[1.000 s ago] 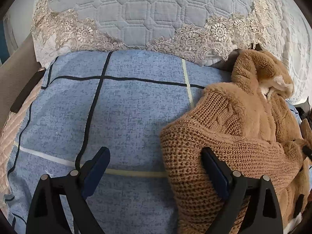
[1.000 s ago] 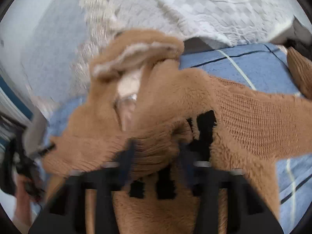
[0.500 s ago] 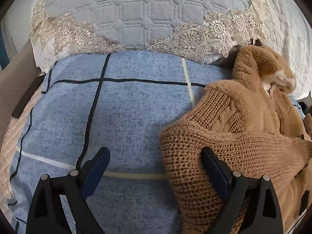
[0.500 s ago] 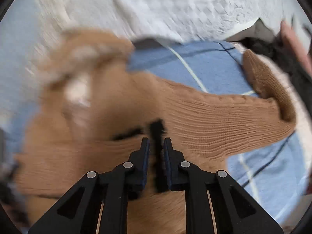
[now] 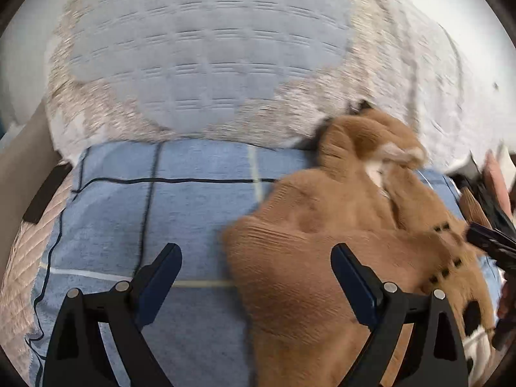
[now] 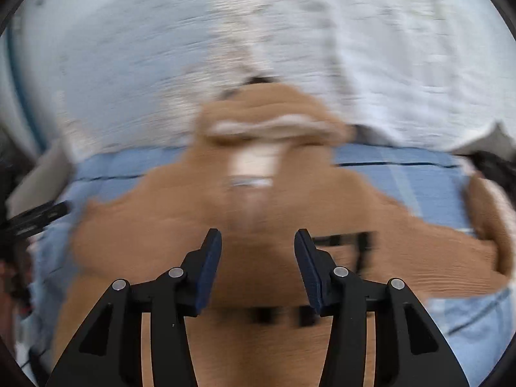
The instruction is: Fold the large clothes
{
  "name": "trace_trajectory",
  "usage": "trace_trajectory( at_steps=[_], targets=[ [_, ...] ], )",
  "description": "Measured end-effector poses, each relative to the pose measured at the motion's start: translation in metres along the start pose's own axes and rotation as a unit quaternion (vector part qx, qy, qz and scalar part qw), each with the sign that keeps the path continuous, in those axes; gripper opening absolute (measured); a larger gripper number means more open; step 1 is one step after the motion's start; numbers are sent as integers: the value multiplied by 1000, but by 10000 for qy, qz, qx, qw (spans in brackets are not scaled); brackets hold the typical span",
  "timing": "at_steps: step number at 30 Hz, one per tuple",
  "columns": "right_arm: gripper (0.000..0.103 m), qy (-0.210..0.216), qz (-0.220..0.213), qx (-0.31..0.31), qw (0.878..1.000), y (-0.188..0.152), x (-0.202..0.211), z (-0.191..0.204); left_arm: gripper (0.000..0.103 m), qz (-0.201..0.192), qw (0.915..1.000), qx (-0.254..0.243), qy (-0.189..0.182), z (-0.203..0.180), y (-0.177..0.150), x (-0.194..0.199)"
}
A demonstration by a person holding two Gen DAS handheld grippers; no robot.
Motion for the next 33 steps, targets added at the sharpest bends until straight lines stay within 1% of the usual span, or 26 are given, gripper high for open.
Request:
trace_trajectory(
  at_steps=[2, 5, 7, 8, 10, 11, 13, 15, 17, 19, 24, 25, 27, 28, 29, 30, 33],
  targets=[
    [48, -55, 67, 109, 9999, -11, -7, 9, 95, -18, 9998, -160, -70, -14, 1, 0],
    [48, -138, 217, 106, 9996, -23, -22, 12, 95, 204, 9991, -378, 26, -29, -4, -16],
    [48, -430, 281, 107, 9986, -24, -36, 2, 95, 444, 9981, -423, 25, -34, -11, -30],
    [48, -591, 421, 7, 9974, -29, -46, -6, 95, 543, 9976, -432, 68, -35, -16, -37],
    [48, -754, 542, -20, 9957, -32, -59, -19, 95, 765, 9951, -503, 366, -32, -27, -51],
    [48, -797, 674, -34, 9945, -37, -68, -25, 96, 860, 9936, -571, 456, -32, -32, -58],
    [48, -886, 863, -91, 9923, -44, -80, -33, 97, 1100, 9920, -501, 354, -30, -43, -71],
    [48, -1023, 786, 50, 9916, -47, -85, -32, 102, 1129, 9922, -388, 348, -27, -48, -78],
    [48, -1217, 738, 257, 9895, -48, -91, -28, 103, 1100, 9924, -354, 414, -26, -49, -81],
    [48, -1315, 753, 224, 9882, -46, -95, -30, 103, 1139, 9924, -293, 367, -26, -48, -84],
    [48, -1178, 857, -23, 9893, -40, -96, -33, 103, 1144, 9929, -160, 298, -25, -45, -76],
    [48, -1097, 858, -76, 9902, -38, -93, -33, 103, 1098, 9936, -109, 255, -26, -43, -73],
    [48, -771, 783, -298, 9935, -33, -80, -34, 102, 1004, 9948, 51, 171, -25, -39, -62],
    [48, -502, 663, -471, 9954, -28, -68, -36, 102, 902, 9958, 86, 141, -27, -35, -54],
    [48, -379, 553, -581, 9961, -25, -59, -39, 102, 799, 9966, 125, 147, -27, -30, -44],
    [48, -298, 381, -730, 9962, -18, -46, -46, 101, 726, 9971, 139, 206, -28, -25, -36],
    [48, -185, -60, -951, 9953, 1, -9, -74, 101, 328, 9991, 112, 250, -36, -6, -4]
  ],
)
Point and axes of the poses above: each gripper's, at about its wrist camera, not at the fingertips, and x roughly against the way its jaws point, z to its left, y to its top, the point moved 7 cm from there along -x, roughly the way its jaws point, and after that the axes turned 15 degrees about -x, right-handed, at the moved point
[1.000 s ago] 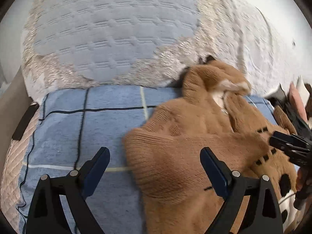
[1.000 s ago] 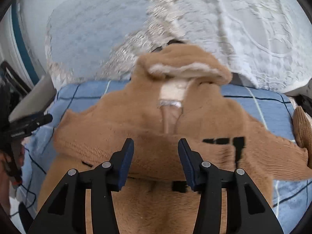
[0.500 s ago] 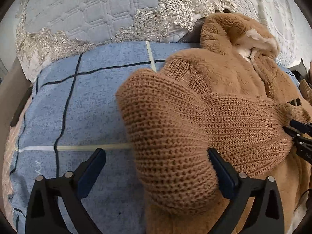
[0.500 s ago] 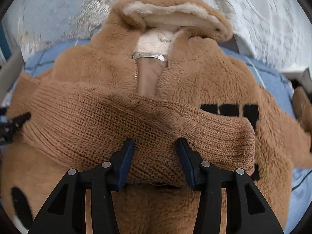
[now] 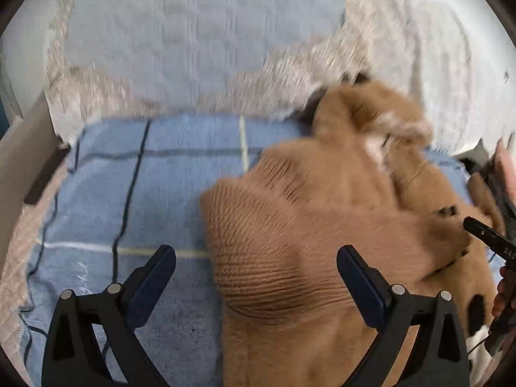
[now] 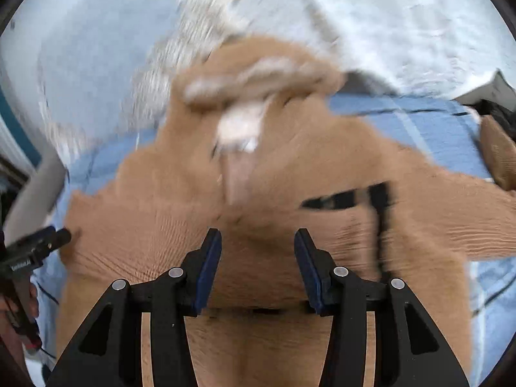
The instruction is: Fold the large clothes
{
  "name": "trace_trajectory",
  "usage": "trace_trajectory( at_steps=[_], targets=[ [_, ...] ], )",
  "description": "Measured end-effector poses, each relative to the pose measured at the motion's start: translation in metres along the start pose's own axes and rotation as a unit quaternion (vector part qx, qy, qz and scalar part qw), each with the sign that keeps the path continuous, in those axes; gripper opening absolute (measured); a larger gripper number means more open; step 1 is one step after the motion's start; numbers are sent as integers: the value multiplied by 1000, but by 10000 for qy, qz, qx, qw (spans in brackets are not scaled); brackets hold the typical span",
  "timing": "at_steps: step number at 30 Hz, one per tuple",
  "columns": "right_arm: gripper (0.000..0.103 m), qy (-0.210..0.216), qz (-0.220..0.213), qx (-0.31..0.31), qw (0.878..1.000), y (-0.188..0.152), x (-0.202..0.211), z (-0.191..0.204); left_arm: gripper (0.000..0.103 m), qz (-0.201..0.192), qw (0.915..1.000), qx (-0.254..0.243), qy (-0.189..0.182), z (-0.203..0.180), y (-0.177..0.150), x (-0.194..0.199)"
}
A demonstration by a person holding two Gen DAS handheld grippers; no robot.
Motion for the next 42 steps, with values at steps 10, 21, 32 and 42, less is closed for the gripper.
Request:
trace_trajectory(
  at_steps=[10, 21, 32, 42],
  targets=[
    [56, -661, -1373, -666, 9861, 74, 112, -141, 101, -597, 9925, -453, -965, -105, 54, 30],
    [67, -1175, -1158, -1354, 9770, 109, 115, -273, 101, -105, 9718, -843, -2201, -230, 67, -15],
    [67, -159, -420, -2307, 9720, 124, 53, -337, 101, 235, 9571, -1041, -2694, -313, 83, -53],
    [21, 261, 5, -2674, 9632, 126, 29, -347, 101, 435, 9485, -1476, -2769, -357, 79, -68]
  ],
)
Point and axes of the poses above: each gripper's, at about its wrist camera, not at the fingertips, and x roughly against the way its jaws point, z to its left, y to its top, the point moved 7 cm from there along -x, roughly the way its jaws point, and after that the axes turned 15 degrees about -x, right-handed, at the moved point
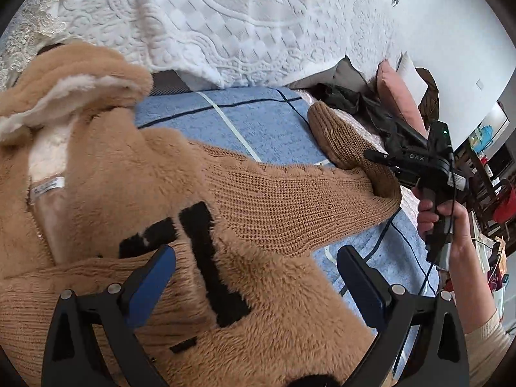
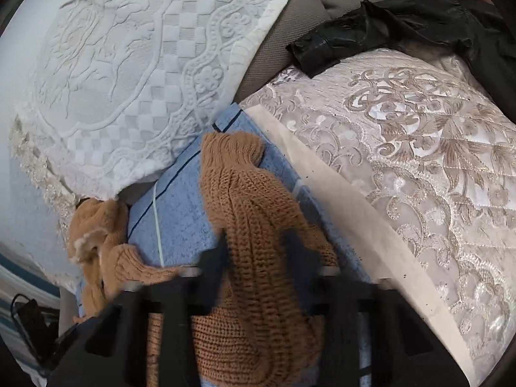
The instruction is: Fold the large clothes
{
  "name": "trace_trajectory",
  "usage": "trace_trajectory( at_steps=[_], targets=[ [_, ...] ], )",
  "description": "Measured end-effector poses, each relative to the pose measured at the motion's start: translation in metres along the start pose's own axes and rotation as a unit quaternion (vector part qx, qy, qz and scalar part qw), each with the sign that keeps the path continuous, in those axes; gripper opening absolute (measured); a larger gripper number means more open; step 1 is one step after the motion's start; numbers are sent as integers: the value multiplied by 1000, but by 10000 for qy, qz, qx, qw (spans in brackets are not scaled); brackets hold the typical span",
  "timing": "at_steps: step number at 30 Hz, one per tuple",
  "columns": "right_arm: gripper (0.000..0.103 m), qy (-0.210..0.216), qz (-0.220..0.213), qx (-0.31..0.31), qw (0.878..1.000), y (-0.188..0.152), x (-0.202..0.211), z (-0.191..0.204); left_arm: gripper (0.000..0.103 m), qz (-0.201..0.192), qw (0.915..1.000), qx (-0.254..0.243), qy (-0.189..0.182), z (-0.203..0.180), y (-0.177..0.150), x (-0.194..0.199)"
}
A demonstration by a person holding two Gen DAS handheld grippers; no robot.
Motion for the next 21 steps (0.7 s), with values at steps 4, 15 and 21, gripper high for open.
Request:
trace_trajectory(
  at_steps=[4, 15, 21],
  targets=[
    [15, 190, -174, 183, 9995, -9, 20, 6, 101, 81, 9999, -49, 58, -5, 2, -11],
    [16, -788, -2688, -1182, 9527, -46, 133, -73, 101, 156, 9997, -88, 136, -17, 5, -26],
    [22, -452, -2729, -1907, 9419, -56, 155, -119, 101, 176, 9992, -276, 207, -28, 8, -29]
  ],
)
Point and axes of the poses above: each gripper's, at about its wrist camera, not at the fingertips, and x roughly against the way its jaws point, z to its left, y to its top, the point moved 7 cm from there along -x, roughly the way its jaws point, and after that the axes turned 15 degrees about -x, right-handed, at the moved point
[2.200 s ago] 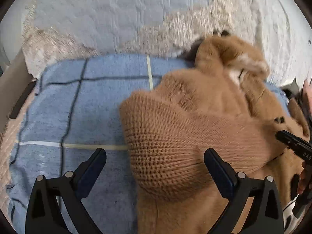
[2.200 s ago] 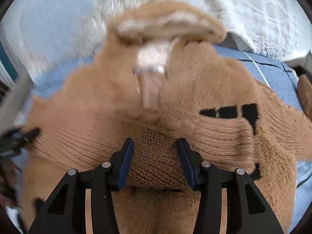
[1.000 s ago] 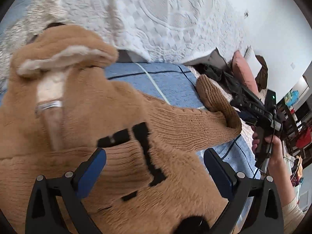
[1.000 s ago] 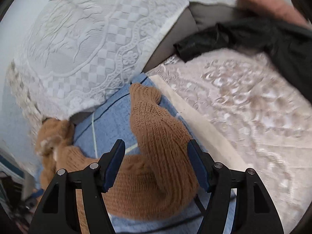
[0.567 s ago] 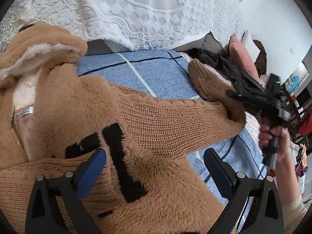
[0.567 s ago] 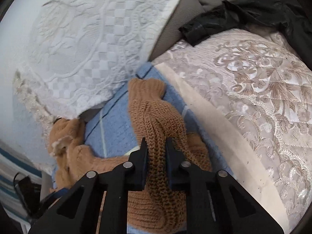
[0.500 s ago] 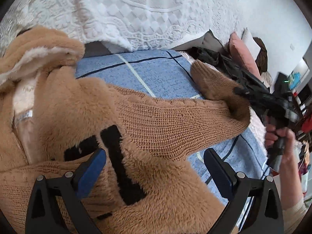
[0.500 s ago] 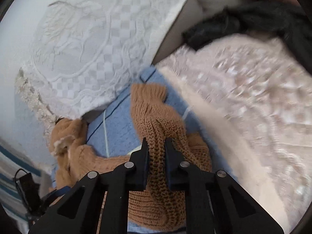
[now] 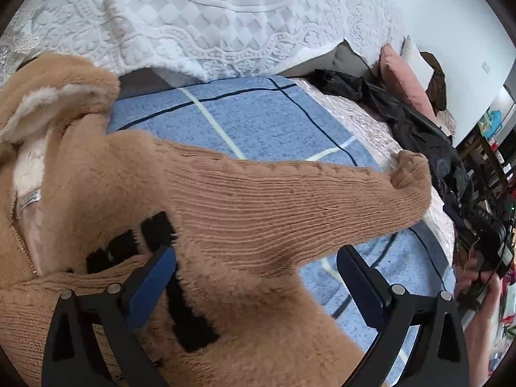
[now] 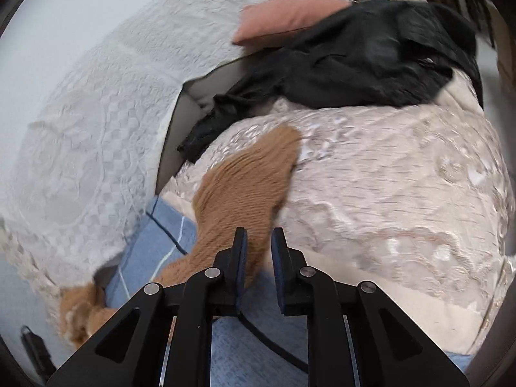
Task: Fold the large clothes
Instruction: 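Pull the sleeve across the hoodie front with the right gripper and release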
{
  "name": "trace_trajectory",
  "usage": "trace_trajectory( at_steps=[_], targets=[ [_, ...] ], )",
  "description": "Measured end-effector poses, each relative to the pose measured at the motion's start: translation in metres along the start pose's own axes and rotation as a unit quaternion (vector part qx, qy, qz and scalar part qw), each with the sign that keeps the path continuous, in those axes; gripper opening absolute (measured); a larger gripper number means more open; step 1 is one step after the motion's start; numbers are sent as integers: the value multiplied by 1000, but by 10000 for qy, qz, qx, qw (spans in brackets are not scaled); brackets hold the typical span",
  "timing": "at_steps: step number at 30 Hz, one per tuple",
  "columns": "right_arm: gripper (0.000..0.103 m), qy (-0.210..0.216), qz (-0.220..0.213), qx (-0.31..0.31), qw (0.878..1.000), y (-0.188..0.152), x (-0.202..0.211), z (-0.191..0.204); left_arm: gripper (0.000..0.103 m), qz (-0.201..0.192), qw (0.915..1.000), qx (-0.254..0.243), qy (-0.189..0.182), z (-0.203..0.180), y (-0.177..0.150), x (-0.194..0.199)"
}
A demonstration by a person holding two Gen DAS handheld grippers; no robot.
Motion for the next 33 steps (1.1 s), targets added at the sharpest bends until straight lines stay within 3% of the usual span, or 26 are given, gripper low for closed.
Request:
trace_trajectory(
  at_steps=[3, 9, 14, 15, 17, 21, 25, 27, 29, 31, 33],
  targets=[
    [55, 230, 107, -227, 9994, 26, -13, -4, 101, 10, 10000, 17, -60, -6, 4, -4],
    [55, 127, 897, -161, 9958, 40, -74, -6, 101, 78, 9995, 30, -317, -19, 13, -17],
    [55, 287, 1041, 347, 9936, 37, -100, 8, 101, 107, 9990, -58, -430, -29, 19, -27],
    [54, 277, 1102, 432, 9926, 36, -104, 12, 101, 145, 9991, -64, -392, -30, 20, -30],
    [21, 391, 1312, 452, 9895, 32, -110, 21, 101, 205, 9991, -110, -347, -32, 22, -35],
    [18, 387, 859, 796, 9924, 38, -87, 40, 101, 190, 9993, -192, -244, -36, 25, -38],
    [18, -503, 130, 1090, 9927, 53, -50, 38, 101, 171, 9995, -247, -91, -36, 28, -40],
    [19, -910, 189, 1262, 9876, 52, -49, 37, 101, 203, 9995, -242, -12, -35, 28, -42],
    [24, -1708, 217, 1386, 9753, 52, -59, 25, 101, 257, 9990, -316, 171, -34, 27, -44],
    [29, -2251, 123, 1262, 9661, 56, -66, 8, 101, 252, 9992, -295, 55, -36, 27, -46],
    [39, -2228, -101, 1301, 9661, 59, -60, 6, 101, 218, 9995, -225, -9, -35, 30, -47]
  ],
)
Point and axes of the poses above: each gripper's, at about its wrist camera, not at the fingertips, and x roughly against the way its jaws point, z to its left, y to its top, the point moved 7 cm from there along -x, roughly the way its jaws point, and after that the axes turned 15 degrees about -x, right-handed, at the moved point
